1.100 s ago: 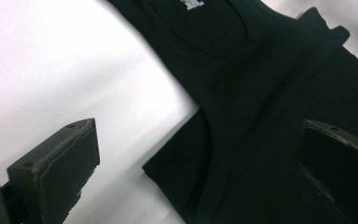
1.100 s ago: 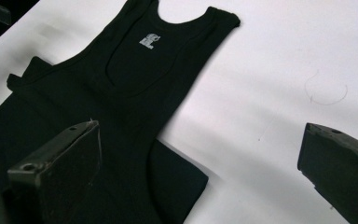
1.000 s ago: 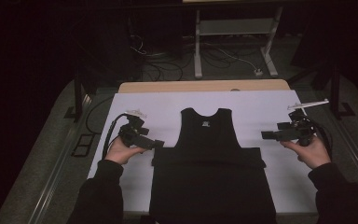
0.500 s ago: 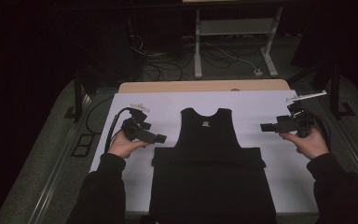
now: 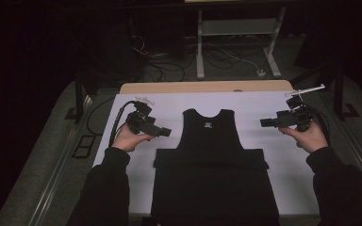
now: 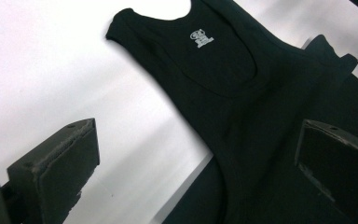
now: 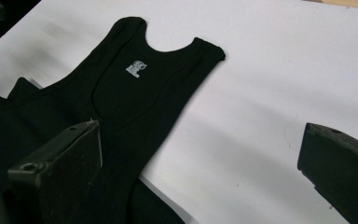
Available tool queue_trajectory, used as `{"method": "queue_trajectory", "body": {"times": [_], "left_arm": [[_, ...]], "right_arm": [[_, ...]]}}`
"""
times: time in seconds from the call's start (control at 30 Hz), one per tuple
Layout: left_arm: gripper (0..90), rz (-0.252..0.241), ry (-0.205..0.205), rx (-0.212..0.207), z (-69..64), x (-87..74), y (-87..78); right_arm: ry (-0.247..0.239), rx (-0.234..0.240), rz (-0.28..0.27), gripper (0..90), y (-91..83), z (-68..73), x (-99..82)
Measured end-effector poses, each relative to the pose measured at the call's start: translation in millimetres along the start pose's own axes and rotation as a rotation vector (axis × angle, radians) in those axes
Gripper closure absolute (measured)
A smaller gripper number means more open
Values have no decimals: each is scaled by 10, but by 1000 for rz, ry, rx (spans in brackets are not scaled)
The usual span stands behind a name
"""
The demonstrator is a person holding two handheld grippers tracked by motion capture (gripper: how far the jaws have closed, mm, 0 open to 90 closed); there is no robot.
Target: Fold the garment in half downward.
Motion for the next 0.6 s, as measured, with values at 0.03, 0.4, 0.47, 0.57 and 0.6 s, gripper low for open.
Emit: {"method": "queue_trajectory", "body": {"times": [0.03,0.4,0.47,0.57,0.6], "left_arm": [[0,-4,-3,-2,4,12,8],[0,7,-9,5,75,59,129],[0,6,-14,7,98,64,151],[0,0,-28,7,133,61,188],[0,4,-29,9,148,56,194]], "right_arm": [[1,0,0,0,8,2,13],[-8,-4,9,0,129,-27,104],[-5,-4,13,0,162,-29,111],[-9,-5,20,0,220,-34,105],[-9,-6,23,0,239,-35,99]]}}
Point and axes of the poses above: each handheld gripper's, and its own axes: y roughly forward along the jaws, x roughly out of its top, z roughly to its left, the point moved 8 cm from there along y, roughly forward along the jaws, and after that the axes turned 12 degrees about -z, right-handed, at the moved point
